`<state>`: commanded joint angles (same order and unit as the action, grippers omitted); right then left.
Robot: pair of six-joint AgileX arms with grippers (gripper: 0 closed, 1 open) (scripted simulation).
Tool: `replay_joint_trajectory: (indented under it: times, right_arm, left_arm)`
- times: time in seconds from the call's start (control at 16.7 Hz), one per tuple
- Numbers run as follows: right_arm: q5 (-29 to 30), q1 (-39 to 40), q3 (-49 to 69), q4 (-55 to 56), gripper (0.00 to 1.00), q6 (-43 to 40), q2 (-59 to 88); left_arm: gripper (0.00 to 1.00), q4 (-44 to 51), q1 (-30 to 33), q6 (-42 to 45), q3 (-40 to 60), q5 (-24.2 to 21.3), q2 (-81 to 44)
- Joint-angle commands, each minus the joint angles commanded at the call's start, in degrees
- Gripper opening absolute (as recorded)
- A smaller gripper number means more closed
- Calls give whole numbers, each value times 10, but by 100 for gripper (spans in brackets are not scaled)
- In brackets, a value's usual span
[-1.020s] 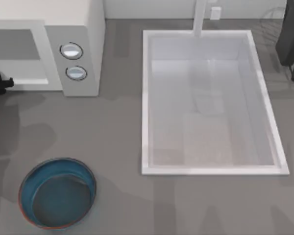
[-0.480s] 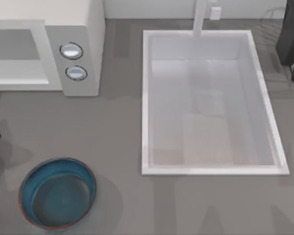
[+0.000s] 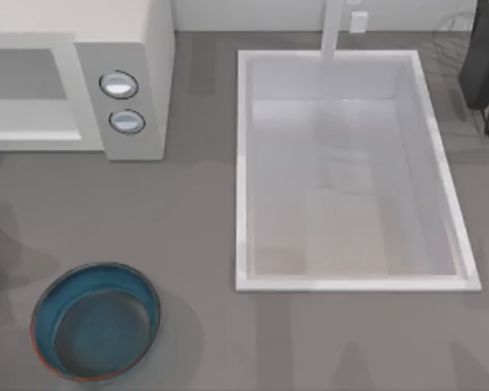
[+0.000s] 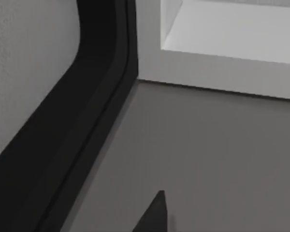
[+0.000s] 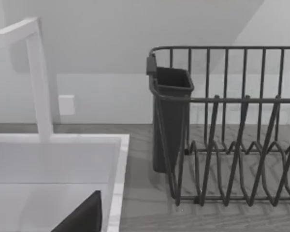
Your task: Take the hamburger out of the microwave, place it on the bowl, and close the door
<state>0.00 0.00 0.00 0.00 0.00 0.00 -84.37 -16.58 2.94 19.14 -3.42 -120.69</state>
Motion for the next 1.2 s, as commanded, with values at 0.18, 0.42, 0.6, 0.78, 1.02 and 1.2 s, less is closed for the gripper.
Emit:
replay_joint_trajectory:
  times: [0.18, 0.42, 0.6, 0.78, 1.02, 1.2]
  right_arm:
    - [0, 0, 0, 0, 100, 0, 0]
    - [0, 0, 0, 0, 100, 0, 0]
    - [0, 0, 0, 0, 100, 0, 0]
    - [0, 0, 0, 0, 100, 0, 0]
    - [0, 0, 0, 0, 100, 0, 0]
    - [0, 0, 0, 0, 100, 0, 0]
  left_arm:
    - [0, 46, 0, 0, 7, 0, 46]
    - [0, 153, 0, 0, 16, 2, 145]
    - [0, 246, -1, 0, 22, 3, 228]
    - [0, 328, -1, 0, 27, 4, 301]
    - [0, 391, -1, 0, 31, 4, 356]
    - [0, 394, -1, 0, 31, 4, 358]
